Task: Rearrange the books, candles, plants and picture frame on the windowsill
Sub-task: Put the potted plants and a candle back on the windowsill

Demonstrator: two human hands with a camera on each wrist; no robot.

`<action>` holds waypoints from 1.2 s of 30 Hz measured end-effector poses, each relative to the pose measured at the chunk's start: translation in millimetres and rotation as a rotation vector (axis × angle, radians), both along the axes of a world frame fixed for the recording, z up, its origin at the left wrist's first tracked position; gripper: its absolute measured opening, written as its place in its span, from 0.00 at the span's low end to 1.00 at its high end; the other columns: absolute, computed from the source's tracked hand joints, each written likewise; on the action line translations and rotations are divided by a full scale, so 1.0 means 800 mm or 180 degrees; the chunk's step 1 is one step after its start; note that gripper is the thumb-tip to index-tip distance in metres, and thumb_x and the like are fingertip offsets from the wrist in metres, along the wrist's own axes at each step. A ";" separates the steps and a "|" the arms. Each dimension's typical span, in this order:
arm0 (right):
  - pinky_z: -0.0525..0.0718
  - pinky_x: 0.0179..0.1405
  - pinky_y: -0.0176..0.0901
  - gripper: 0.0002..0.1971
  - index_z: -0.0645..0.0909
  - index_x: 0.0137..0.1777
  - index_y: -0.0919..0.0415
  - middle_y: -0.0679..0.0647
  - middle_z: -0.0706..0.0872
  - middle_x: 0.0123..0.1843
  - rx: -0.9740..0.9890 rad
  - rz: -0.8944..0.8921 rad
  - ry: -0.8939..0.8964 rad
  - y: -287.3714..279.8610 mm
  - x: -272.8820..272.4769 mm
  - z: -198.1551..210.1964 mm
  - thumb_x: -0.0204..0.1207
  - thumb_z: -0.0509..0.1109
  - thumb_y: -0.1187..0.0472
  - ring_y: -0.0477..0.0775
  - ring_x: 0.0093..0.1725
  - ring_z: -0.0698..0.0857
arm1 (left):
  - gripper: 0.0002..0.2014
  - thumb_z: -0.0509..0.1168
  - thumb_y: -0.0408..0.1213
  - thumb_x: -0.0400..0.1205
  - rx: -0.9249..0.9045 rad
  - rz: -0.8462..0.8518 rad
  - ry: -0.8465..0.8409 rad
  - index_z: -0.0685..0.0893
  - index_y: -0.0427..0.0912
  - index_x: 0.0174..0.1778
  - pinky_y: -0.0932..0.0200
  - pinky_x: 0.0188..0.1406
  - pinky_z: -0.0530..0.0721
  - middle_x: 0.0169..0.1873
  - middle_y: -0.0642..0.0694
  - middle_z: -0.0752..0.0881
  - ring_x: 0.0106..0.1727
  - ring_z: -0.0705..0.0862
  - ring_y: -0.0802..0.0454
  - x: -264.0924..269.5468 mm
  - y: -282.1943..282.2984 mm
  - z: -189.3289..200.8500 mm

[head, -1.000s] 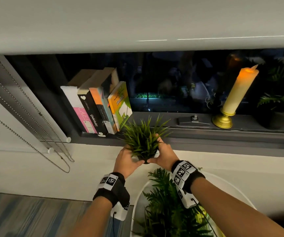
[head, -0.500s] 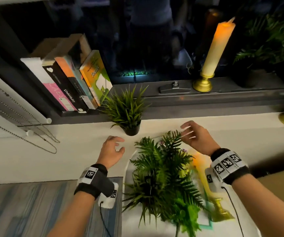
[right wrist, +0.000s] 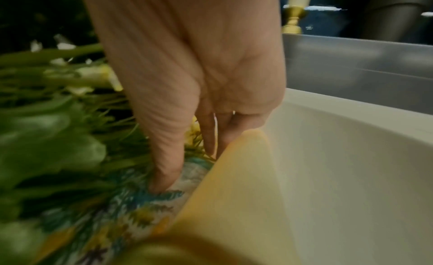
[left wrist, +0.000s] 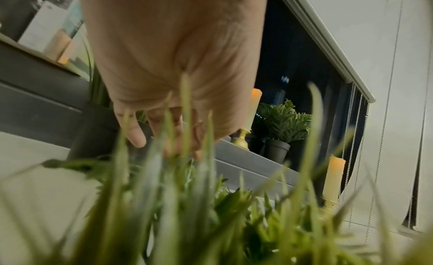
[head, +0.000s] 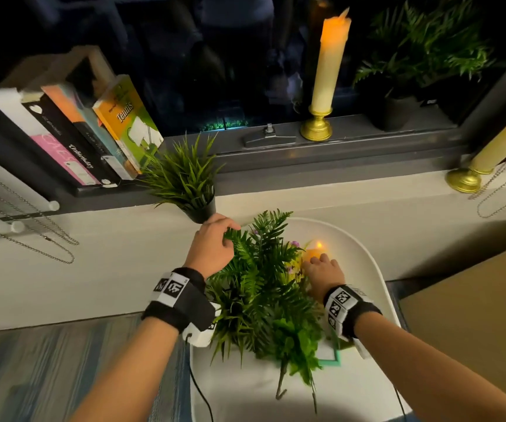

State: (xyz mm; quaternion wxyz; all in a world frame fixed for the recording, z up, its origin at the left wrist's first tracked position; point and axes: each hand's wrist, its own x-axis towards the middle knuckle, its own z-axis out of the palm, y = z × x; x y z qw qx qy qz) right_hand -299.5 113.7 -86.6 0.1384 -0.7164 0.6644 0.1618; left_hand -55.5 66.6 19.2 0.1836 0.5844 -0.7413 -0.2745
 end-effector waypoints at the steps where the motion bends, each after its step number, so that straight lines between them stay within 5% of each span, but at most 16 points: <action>1: 0.69 0.71 0.51 0.29 0.65 0.76 0.57 0.56 0.74 0.74 -0.0005 0.0028 0.0116 0.002 0.003 -0.001 0.77 0.69 0.58 0.60 0.75 0.67 | 0.20 0.60 0.22 0.74 -0.0011 0.0021 -0.0123 0.84 0.46 0.56 0.46 0.64 0.76 0.59 0.50 0.77 0.62 0.78 0.47 -0.004 0.003 0.003; 7: 0.67 0.71 0.50 0.24 0.67 0.76 0.60 0.58 0.78 0.71 0.0061 0.0079 0.0430 0.001 0.007 0.000 0.79 0.63 0.62 0.61 0.75 0.67 | 0.19 0.60 0.24 0.74 -0.0251 -0.0079 -0.0288 0.84 0.49 0.55 0.47 0.68 0.69 0.60 0.50 0.79 0.64 0.74 0.48 -0.037 0.021 0.021; 16: 0.67 0.69 0.53 0.19 0.71 0.72 0.57 0.57 0.74 0.71 -0.0121 0.0176 0.0307 0.003 -0.004 0.009 0.81 0.58 0.65 0.63 0.73 0.67 | 0.12 0.62 0.41 0.80 -0.0225 -0.1195 -0.0857 0.82 0.48 0.59 0.49 0.67 0.65 0.58 0.52 0.79 0.62 0.74 0.50 -0.106 0.060 0.007; 20: 0.71 0.61 0.52 0.20 0.72 0.68 0.56 0.57 0.70 0.67 -0.0671 -0.0024 0.0046 0.018 -0.016 0.013 0.76 0.61 0.70 0.62 0.65 0.70 | 0.21 0.66 0.53 0.77 -0.0058 -0.1394 -0.1078 0.78 0.51 0.64 0.47 0.67 0.64 0.62 0.50 0.76 0.64 0.71 0.49 -0.117 0.068 -0.012; 24: 0.68 0.65 0.52 0.18 0.77 0.67 0.54 0.54 0.70 0.70 -0.0451 0.0221 0.0222 0.029 -0.025 0.003 0.78 0.65 0.52 0.60 0.70 0.66 | 0.27 0.70 0.58 0.72 -0.0107 -0.1495 -0.1280 0.77 0.55 0.66 0.46 0.67 0.63 0.62 0.50 0.72 0.64 0.69 0.49 -0.121 0.069 -0.022; 27: 0.65 0.68 0.55 0.34 0.77 0.67 0.57 0.54 0.69 0.70 -0.0201 0.0316 0.0436 0.028 -0.023 0.003 0.67 0.71 0.35 0.60 0.70 0.65 | 0.25 0.72 0.54 0.71 -0.0241 -0.1477 -0.1445 0.79 0.55 0.63 0.46 0.69 0.61 0.64 0.50 0.71 0.66 0.67 0.49 -0.120 0.068 -0.027; 30: 0.61 0.72 0.56 0.46 0.70 0.72 0.60 0.56 0.68 0.73 -0.0023 0.0299 0.0669 0.027 -0.017 0.001 0.60 0.76 0.33 0.61 0.73 0.63 | 0.23 0.72 0.50 0.71 -0.0251 -0.1342 -0.1394 0.79 0.55 0.62 0.47 0.68 0.59 0.64 0.51 0.70 0.67 0.67 0.50 -0.116 0.068 -0.029; 32: 0.60 0.74 0.57 0.48 0.65 0.75 0.61 0.57 0.68 0.74 0.0061 0.0267 0.0696 0.026 -0.015 -0.002 0.61 0.78 0.36 0.62 0.74 0.63 | 0.21 0.72 0.48 0.71 -0.0250 -0.1233 -0.1333 0.79 0.54 0.61 0.48 0.68 0.60 0.63 0.52 0.70 0.66 0.68 0.50 -0.113 0.067 -0.027; 34: 0.60 0.74 0.57 0.34 0.63 0.76 0.63 0.58 0.71 0.74 -0.0071 0.0297 0.0622 0.025 -0.016 -0.007 0.74 0.72 0.51 0.62 0.75 0.63 | 0.20 0.72 0.47 0.71 -0.0247 -0.1135 -0.1264 0.80 0.54 0.59 0.48 0.67 0.61 0.62 0.52 0.70 0.65 0.69 0.50 -0.110 0.067 -0.026; 36: 0.60 0.73 0.57 0.28 0.63 0.75 0.62 0.59 0.75 0.71 -0.0102 0.0337 0.0601 0.024 -0.016 -0.008 0.77 0.67 0.60 0.62 0.74 0.64 | 0.18 0.71 0.46 0.72 -0.0224 -0.1070 -0.1192 0.80 0.54 0.58 0.48 0.66 0.61 0.61 0.52 0.71 0.64 0.69 0.51 -0.107 0.068 -0.026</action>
